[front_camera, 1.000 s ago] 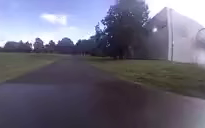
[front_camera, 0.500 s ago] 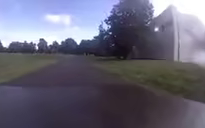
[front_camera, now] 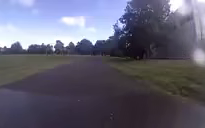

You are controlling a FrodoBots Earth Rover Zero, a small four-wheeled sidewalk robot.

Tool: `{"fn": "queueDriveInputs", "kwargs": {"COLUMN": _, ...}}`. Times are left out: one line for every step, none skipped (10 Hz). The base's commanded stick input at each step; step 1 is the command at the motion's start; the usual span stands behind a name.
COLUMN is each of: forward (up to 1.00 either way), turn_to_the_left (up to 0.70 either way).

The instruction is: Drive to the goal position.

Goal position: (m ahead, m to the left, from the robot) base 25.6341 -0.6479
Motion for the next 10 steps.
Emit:
{"fn": "queueDriveInputs", "kwargs": {"forward": 1.0, "turn_to_the_left": 0.0}}
{"fn": "queueDriveInputs", "kwargs": {"forward": 1.0, "turn_to_the_left": 0.0}}
{"fn": "queueDriveInputs", "kwargs": {"forward": 1.0, "turn_to_the_left": 0.0}}
{"fn": "queueDriveInputs", "kwargs": {"forward": 1.0, "turn_to_the_left": 0.0}}
{"fn": "queueDriveInputs", "kwargs": {"forward": 1.0, "turn_to_the_left": 0.0}}
{"fn": "queueDriveInputs", "kwargs": {"forward": 1.0, "turn_to_the_left": 0.0}}
{"fn": "queueDriveInputs", "kwargs": {"forward": 1.0, "turn_to_the_left": 0.0}}
{"fn": "queueDriveInputs", "kwargs": {"forward": 1.0, "turn_to_the_left": 0.0}}
{"fn": "queueDriveInputs", "kwargs": {"forward": 1.0, "turn_to_the_left": -0.4}}
{"fn": "queueDriveInputs", "kwargs": {"forward": 1.0, "turn_to_the_left": -0.4}}
